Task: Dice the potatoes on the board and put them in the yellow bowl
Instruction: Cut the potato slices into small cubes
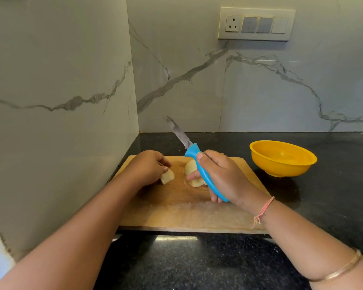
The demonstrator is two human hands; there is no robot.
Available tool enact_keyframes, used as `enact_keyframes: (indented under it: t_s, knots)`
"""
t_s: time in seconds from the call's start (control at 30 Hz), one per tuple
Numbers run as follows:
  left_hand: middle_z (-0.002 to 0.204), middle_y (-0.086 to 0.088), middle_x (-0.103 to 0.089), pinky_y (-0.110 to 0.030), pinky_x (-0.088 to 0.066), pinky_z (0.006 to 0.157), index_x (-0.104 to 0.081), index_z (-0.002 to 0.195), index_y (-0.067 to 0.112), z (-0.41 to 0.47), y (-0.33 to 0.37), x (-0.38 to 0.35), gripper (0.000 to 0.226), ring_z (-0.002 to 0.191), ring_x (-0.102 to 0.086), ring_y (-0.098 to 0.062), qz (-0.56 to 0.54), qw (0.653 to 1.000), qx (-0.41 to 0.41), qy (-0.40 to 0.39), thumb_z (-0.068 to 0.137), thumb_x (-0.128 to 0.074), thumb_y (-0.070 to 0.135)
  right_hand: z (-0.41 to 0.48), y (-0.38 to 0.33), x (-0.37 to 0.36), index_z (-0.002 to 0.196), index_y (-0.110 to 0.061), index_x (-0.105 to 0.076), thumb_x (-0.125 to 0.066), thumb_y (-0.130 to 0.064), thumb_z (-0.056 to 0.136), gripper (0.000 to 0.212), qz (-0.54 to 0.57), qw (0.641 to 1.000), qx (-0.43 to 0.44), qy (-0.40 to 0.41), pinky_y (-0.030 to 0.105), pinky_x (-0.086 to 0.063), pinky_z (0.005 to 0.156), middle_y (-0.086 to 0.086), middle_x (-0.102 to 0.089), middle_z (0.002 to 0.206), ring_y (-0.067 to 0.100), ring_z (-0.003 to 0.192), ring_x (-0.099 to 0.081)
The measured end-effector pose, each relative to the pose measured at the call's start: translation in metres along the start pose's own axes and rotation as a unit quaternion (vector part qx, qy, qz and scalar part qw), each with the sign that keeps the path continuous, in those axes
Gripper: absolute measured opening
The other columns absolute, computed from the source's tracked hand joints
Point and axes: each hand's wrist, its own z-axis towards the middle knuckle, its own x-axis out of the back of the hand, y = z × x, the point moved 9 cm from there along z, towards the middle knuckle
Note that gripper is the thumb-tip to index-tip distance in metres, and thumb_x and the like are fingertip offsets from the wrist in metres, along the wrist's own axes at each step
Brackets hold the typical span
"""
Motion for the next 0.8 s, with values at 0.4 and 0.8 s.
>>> enact_keyframes:
  t_s: [0.4, 0.8]
  knots:
    - [0.150, -0.001, -0.039, -0.027, -0.035, 0.104, -0.021, 0.151, 0.024, -0.012, -0.010, -0.010, 0.056, 0.132, -0.042, -0.020, 0.160, 0.981, -0.041, -0.101, 0.100, -0.038, 0.007, -0.011, 0.000, -0.006, 0.082, -0.026, -0.047, -0.034, -0.038, 0.101, 0.025, -0.076, 0.997, -0.016, -0.017, 0.018, -0.035, 0.033, 0.001, -0.069, 0.093, 0.009, 0.028, -0.045]
    - [0.143, 0.000, -0.043, -0.027, -0.036, 0.103, -0.033, 0.144, 0.025, -0.035, -0.019, -0.011, 0.048, 0.123, -0.046, -0.016, 0.210, 0.969, -0.067, -0.113, 0.099, -0.038, 0.007, -0.025, -0.007, -0.022, 0.086, -0.022, -0.052, -0.036, -0.039, 0.099, 0.027, -0.112, 0.990, 0.023, -0.086, 0.020, -0.036, 0.034, 0.010, -0.067, 0.099, 0.010, 0.032, -0.048]
